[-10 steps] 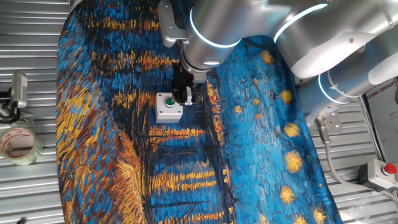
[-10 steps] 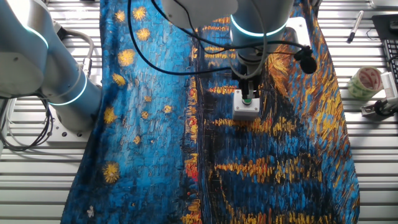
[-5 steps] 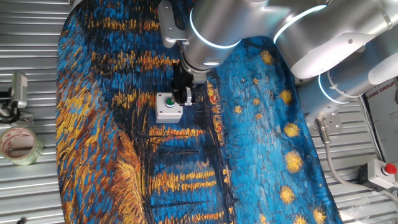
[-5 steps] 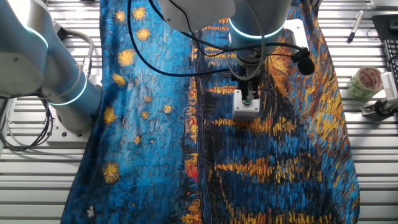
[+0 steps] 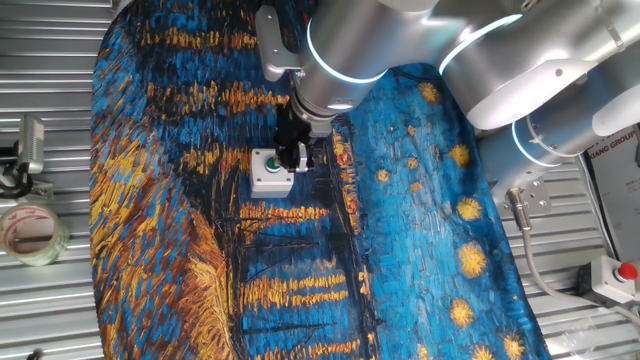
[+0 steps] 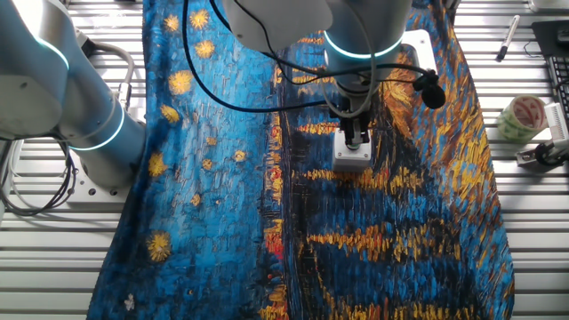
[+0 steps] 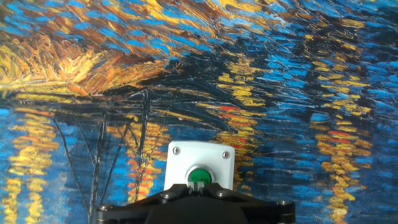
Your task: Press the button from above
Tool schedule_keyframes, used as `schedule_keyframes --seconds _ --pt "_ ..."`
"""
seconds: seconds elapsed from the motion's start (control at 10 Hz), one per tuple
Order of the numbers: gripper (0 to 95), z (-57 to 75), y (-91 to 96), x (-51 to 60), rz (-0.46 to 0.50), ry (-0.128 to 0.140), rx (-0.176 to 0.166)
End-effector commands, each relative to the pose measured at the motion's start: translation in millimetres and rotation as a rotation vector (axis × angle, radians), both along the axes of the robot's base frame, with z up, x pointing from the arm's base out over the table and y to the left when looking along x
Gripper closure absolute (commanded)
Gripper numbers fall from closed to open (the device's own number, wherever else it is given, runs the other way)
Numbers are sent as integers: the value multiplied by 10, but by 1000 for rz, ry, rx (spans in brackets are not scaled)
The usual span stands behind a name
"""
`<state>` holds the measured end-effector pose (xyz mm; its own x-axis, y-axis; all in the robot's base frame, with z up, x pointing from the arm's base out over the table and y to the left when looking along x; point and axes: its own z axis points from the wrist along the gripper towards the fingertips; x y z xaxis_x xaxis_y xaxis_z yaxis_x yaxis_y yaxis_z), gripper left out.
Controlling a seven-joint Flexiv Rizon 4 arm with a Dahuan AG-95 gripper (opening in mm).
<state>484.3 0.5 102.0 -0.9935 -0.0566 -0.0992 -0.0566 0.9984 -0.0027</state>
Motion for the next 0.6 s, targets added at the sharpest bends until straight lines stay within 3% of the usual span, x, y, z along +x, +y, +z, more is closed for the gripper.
schedule_keyframes --seconds 0.1,0.6 --pt "950 9 -3 -27 5 -1 -1" --pt "950 10 2 -7 2 -4 4"
